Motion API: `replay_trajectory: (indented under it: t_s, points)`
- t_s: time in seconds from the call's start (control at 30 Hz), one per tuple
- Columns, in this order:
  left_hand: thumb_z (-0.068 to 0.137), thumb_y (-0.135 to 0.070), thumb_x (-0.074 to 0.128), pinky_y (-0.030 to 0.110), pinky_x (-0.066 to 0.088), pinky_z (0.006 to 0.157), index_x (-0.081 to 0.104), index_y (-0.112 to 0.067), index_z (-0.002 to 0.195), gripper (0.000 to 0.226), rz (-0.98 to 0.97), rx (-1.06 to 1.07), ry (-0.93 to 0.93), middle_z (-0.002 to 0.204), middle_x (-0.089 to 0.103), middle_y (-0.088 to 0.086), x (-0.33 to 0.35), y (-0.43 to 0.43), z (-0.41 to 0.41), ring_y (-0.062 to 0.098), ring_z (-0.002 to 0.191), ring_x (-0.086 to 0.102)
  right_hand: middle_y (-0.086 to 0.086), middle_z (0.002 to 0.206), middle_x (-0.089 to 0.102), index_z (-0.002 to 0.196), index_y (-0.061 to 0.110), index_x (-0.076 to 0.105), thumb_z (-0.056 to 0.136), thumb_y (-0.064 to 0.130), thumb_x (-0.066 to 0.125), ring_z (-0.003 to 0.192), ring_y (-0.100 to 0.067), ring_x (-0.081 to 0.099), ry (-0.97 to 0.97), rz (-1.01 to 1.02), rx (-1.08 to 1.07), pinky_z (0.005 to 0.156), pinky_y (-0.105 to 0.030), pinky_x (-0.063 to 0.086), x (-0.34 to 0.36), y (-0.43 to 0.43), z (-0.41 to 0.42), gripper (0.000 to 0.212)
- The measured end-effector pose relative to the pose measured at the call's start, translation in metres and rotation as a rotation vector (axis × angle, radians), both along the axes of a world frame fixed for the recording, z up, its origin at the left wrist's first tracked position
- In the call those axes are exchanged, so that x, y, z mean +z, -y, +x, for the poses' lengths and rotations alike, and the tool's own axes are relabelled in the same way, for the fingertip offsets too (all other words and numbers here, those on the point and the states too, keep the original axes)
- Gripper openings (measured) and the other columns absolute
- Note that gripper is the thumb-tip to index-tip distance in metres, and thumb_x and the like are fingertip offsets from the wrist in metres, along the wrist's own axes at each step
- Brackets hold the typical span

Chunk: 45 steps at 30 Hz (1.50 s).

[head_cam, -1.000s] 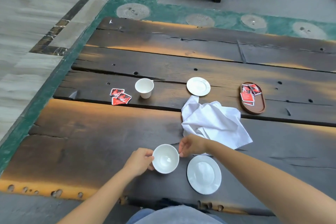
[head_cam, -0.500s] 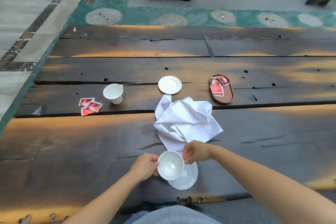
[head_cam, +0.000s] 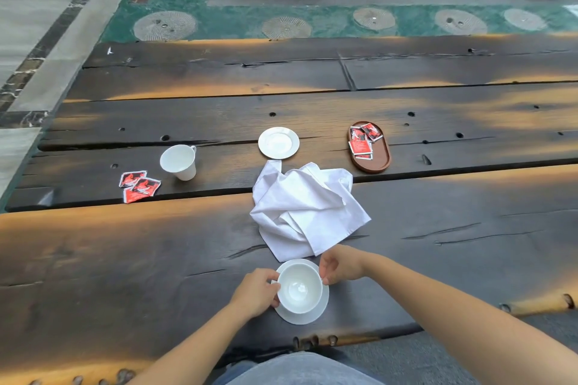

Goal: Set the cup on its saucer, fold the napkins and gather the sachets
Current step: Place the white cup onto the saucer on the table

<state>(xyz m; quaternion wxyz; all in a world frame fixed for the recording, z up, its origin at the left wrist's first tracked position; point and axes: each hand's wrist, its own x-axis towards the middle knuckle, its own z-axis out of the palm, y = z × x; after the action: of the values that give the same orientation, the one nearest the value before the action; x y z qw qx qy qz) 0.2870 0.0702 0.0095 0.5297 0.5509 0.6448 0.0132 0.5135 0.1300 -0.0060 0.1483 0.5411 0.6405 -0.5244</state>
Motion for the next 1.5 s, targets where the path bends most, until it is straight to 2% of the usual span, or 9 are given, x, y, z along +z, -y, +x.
replay_trajectory:
  t_s: [0.2, 0.37, 0.5, 0.7, 0.93, 1.17, 1.3, 1.43, 1.5]
  points:
    - [0.084, -0.012, 0.045, 0.03, 0.054, 0.087, 0.062, -0.03, 0.081, 0.025, -0.011, 0.002, -0.008, 0.089, 0.076, 0.008, -0.001, -0.002, 0.002, 0.016, 0.076, 0.073, -0.001, 0.092, 0.066, 0.1, 0.01, 0.068, 0.081, 0.018, 0.072, 0.086, -0.014, 0.061, -0.003, -0.007, -0.004, 0.089, -0.031, 0.051, -0.005, -0.002, 0.001, 0.021]
    - [0.083, -0.012, 0.045, 0.029, 0.055, 0.085, 0.063, -0.03, 0.083, 0.025, -0.014, 0.006, -0.01, 0.087, 0.076, 0.008, -0.003, -0.003, 0.004, 0.015, 0.075, 0.073, -0.002, 0.093, 0.067, 0.089, 0.019, 0.064, 0.08, 0.017, 0.073, 0.086, -0.014, 0.062, -0.017, -0.018, -0.009, 0.087, -0.028, 0.051, -0.008, -0.002, 0.003, 0.013]
    - [0.083, -0.012, 0.046, 0.028, 0.054, 0.085, 0.062, -0.03, 0.084, 0.024, -0.027, 0.012, -0.004, 0.078, 0.073, 0.003, -0.004, -0.005, 0.006, 0.014, 0.071, 0.072, 0.0, 0.091, 0.066, 0.088, 0.019, 0.064, 0.08, 0.016, 0.073, 0.086, -0.014, 0.062, -0.024, -0.023, -0.015, 0.089, -0.029, 0.051, -0.008, -0.005, 0.005, 0.013]
    - [0.084, -0.012, 0.046, 0.023, 0.051, 0.077, 0.059, -0.031, 0.083, 0.023, -0.053, 0.026, 0.012, 0.064, 0.067, -0.008, -0.004, -0.006, 0.008, 0.007, 0.061, 0.069, 0.001, 0.089, 0.066, 0.093, 0.015, 0.067, 0.08, 0.017, 0.073, 0.082, -0.012, 0.061, -0.027, -0.021, -0.038, 0.081, -0.022, 0.05, -0.008, -0.008, 0.008, 0.014]
    - [0.085, -0.013, 0.047, 0.021, 0.051, 0.072, 0.06, -0.027, 0.092, 0.02, -0.057, 0.022, 0.018, 0.064, 0.066, -0.009, -0.006, -0.007, 0.007, 0.003, 0.058, 0.067, -0.003, 0.092, 0.066, 0.088, 0.018, 0.064, 0.08, 0.016, 0.073, 0.086, -0.014, 0.061, -0.044, -0.042, -0.05, 0.092, -0.032, 0.051, -0.007, -0.008, 0.009, 0.012]
    - [0.086, -0.014, 0.047, 0.022, 0.051, 0.075, 0.062, -0.026, 0.097, 0.022, -0.055, 0.005, 0.021, 0.07, 0.068, -0.005, -0.009, -0.008, 0.006, 0.005, 0.06, 0.067, -0.003, 0.091, 0.067, 0.089, 0.016, 0.064, 0.081, 0.013, 0.071, 0.086, -0.016, 0.062, -0.05, -0.06, -0.061, 0.092, -0.032, 0.052, -0.004, -0.006, 0.008, 0.011]
    - [0.087, -0.021, 0.048, 0.026, 0.051, 0.083, 0.061, -0.031, 0.096, 0.019, -0.049, -0.031, 0.021, 0.073, 0.069, -0.007, -0.008, -0.008, 0.004, 0.01, 0.068, 0.068, -0.004, 0.093, 0.067, 0.096, 0.013, 0.066, 0.082, 0.013, 0.068, 0.086, -0.016, 0.062, -0.03, -0.081, -0.056, 0.09, -0.033, 0.052, 0.001, -0.007, 0.004, 0.014]
    - [0.088, -0.034, 0.051, 0.033, 0.052, 0.092, 0.064, -0.027, 0.112, 0.028, -0.036, -0.055, 0.029, 0.093, 0.074, 0.0, -0.003, -0.01, -0.005, 0.015, 0.082, 0.068, 0.004, 0.087, 0.065, 0.095, 0.021, 0.062, 0.084, 0.022, 0.063, 0.074, -0.009, 0.061, 0.024, -0.124, -0.054, 0.066, -0.022, 0.046, 0.014, -0.013, 0.001, 0.011]
    - [0.088, -0.04, 0.052, 0.036, 0.05, 0.095, 0.062, -0.03, 0.118, 0.033, 0.022, -0.068, -0.023, 0.104, 0.071, -0.003, 0.002, -0.013, -0.014, 0.014, 0.098, 0.064, 0.007, 0.09, 0.066, 0.095, 0.024, 0.063, 0.084, 0.028, 0.06, 0.075, -0.007, 0.063, 0.076, -0.112, -0.059, 0.067, -0.023, 0.046, 0.025, -0.021, 0.002, 0.012]
